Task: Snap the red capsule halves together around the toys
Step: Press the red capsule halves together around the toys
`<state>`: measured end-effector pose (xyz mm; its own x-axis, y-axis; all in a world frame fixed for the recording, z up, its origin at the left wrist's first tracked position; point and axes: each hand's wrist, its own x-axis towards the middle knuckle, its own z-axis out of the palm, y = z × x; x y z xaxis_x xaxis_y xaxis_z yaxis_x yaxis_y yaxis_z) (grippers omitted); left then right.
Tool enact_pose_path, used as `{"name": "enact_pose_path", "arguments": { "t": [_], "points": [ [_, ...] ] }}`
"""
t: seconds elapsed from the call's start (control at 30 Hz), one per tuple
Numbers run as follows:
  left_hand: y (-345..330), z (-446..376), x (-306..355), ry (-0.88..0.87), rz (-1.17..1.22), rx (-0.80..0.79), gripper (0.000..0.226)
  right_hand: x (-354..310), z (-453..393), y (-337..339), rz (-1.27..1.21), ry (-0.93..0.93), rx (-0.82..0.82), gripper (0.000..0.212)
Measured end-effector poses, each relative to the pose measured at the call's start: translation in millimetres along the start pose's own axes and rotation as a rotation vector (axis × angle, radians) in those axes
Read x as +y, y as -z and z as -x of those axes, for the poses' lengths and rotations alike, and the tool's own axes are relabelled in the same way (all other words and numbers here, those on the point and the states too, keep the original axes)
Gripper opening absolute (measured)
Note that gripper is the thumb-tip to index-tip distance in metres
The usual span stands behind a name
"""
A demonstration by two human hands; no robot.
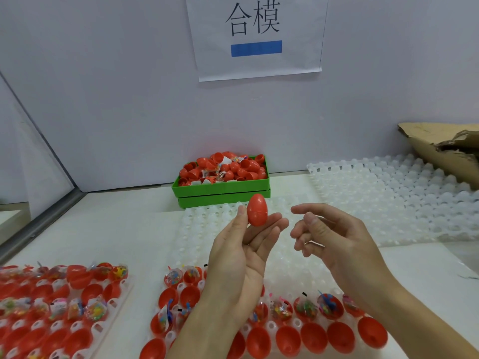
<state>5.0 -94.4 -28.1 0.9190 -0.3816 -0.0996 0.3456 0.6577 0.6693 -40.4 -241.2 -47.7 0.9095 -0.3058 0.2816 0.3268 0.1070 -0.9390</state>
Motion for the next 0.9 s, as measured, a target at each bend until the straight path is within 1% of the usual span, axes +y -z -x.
{"name": "enact_pose_path", "arguments": {
  "t": [0.07,0.17,0.27,0.3,0.37,0.47,0.53,0.63,0.7,0.77,0.83,0.9],
  "points": [
    [0.8,0.1,-0.6,0.005,-0.012,-0.015,0.042,0.1,0.4,-0.7,0.016,0.000,0.002,0.024],
    [2.2,-1.0,-1.9,0.001,-0.032,-0.044,0.042,-1.2,2.0,-2.6,0.064,0.029,0.013,0.023],
    [3.5,-2.5,-4.4,-0.006,-0.069,-0.074,0.046,-2.9,4.7,-4.6,0.189,0.115,0.059,0.014],
    [3.7,-2.6,-5.7,-0.011,-0.088,-0.086,0.046,-3.6,6.1,-5.6,0.226,0.156,0.073,0.014],
    [4.7,-2.7,-8.9,-0.026,-0.127,-0.118,0.043,-5.0,8.6,-7.9,0.292,0.247,0.083,0.018],
    [6.1,-3.0,-13.3,-0.037,-0.165,-0.166,0.042,-6.2,10.3,-9.7,0.427,0.376,0.046,0.028],
    [6.7,-3.5,-15.6,-0.034,-0.230,-0.193,0.045,-5.8,9.7,-9.9,0.464,0.398,0.029,0.036],
    [5.6,-2.5,-14.9,-0.060,-0.386,-0.198,0.047,-3.9,9.2,-9.7,0.427,0.379,0.034,0.035],
    [7.6,-2.3,-13.9,-0.159,-0.545,-0.194,0.040,-4.1,8.9,-9.1,0.362,0.336,0.066,0.030],
    [11.1,-2.9,-11.7,-0.351,-0.733,-0.167,0.026,-5.9,8.2,-9.0,0.285,0.288,0.106,0.025],
    [13.8,-2.8,-9.9,-0.536,-0.904,-0.207,0.035,-6.5,7.6,-9.0,0.230,0.245,0.105,0.024],
    [13.1,-1.6,-8.8,-0.646,-1.002,-0.263,0.037,-6.2,7.6,-10.4,0.203,0.200,0.057,0.024]
  ]
}}
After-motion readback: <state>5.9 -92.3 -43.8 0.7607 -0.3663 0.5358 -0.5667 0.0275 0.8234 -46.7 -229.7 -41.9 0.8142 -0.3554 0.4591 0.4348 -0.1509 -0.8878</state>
